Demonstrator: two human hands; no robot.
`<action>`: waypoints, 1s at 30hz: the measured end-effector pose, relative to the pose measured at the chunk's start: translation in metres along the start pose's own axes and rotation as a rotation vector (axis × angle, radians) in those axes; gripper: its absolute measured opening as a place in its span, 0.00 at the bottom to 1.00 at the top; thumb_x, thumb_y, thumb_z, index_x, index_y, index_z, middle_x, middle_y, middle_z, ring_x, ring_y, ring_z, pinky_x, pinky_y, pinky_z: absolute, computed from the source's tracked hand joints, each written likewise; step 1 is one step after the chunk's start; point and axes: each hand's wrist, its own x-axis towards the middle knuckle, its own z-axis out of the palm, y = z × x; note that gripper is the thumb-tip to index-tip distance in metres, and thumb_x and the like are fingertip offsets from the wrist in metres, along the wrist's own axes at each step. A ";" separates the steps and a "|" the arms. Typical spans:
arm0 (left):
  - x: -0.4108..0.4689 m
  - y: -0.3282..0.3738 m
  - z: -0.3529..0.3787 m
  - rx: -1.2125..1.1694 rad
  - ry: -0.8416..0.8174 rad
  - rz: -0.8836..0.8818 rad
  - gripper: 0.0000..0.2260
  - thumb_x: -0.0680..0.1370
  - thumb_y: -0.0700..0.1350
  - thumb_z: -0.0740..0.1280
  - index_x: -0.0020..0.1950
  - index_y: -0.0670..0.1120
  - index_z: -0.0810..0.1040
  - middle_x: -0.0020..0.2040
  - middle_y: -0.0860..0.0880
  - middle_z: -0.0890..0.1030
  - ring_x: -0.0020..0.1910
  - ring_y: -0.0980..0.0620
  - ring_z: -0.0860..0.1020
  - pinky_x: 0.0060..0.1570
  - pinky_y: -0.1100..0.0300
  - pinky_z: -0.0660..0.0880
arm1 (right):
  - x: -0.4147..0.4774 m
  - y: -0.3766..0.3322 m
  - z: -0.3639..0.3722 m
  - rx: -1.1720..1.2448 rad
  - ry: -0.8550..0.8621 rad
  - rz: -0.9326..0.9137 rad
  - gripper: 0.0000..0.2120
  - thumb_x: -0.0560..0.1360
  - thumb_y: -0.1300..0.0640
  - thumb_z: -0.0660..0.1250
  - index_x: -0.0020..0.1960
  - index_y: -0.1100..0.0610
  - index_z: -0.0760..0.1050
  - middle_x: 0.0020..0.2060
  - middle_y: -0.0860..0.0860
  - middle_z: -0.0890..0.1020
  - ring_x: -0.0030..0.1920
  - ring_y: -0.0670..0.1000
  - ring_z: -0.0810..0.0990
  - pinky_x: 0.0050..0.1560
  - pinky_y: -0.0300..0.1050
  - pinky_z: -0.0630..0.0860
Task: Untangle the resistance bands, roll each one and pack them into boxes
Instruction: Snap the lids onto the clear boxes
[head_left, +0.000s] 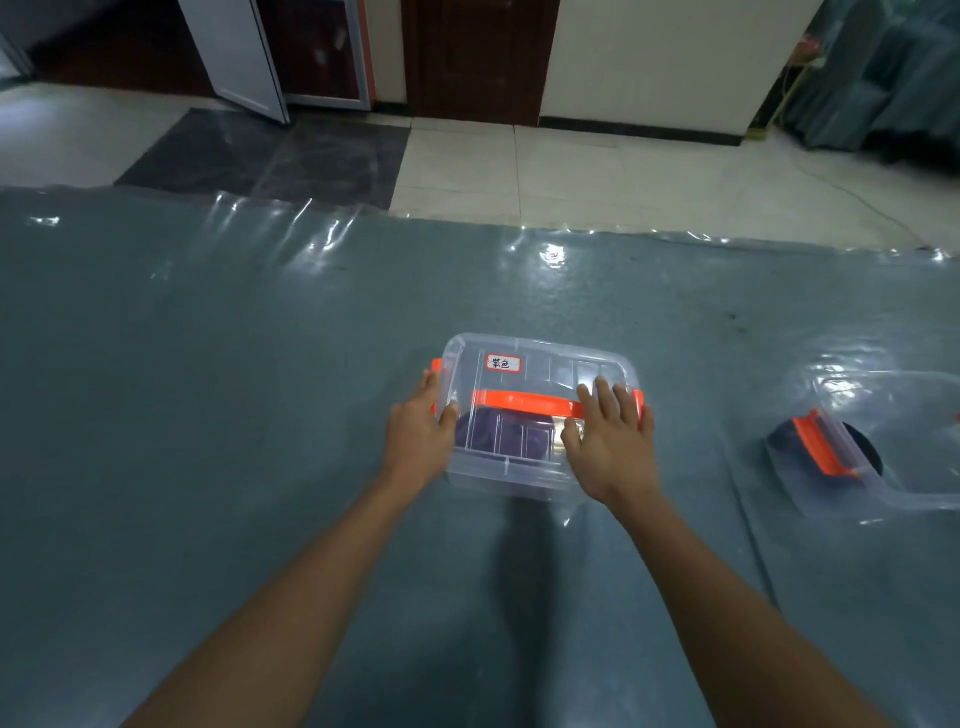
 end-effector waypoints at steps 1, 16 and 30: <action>0.000 0.000 0.000 -0.009 0.004 0.001 0.28 0.79 0.43 0.67 0.79 0.49 0.64 0.74 0.45 0.71 0.59 0.39 0.80 0.61 0.49 0.75 | 0.001 -0.005 -0.001 0.002 -0.035 0.025 0.31 0.78 0.41 0.46 0.78 0.52 0.58 0.80 0.53 0.57 0.79 0.57 0.52 0.77 0.64 0.49; 0.018 0.007 0.000 -0.541 -0.017 -0.428 0.11 0.73 0.45 0.72 0.55 0.49 0.81 0.47 0.50 0.84 0.45 0.50 0.83 0.49 0.52 0.79 | 0.000 -0.028 0.005 -0.009 0.030 0.156 0.28 0.79 0.48 0.53 0.78 0.53 0.59 0.79 0.53 0.59 0.80 0.57 0.52 0.78 0.63 0.46; 0.019 0.015 -0.002 0.044 -0.045 0.035 0.16 0.82 0.40 0.59 0.69 0.44 0.72 0.54 0.41 0.81 0.49 0.37 0.79 0.45 0.51 0.73 | 0.000 -0.028 0.004 0.008 0.067 0.166 0.26 0.79 0.48 0.55 0.76 0.52 0.62 0.79 0.52 0.61 0.79 0.56 0.55 0.78 0.62 0.48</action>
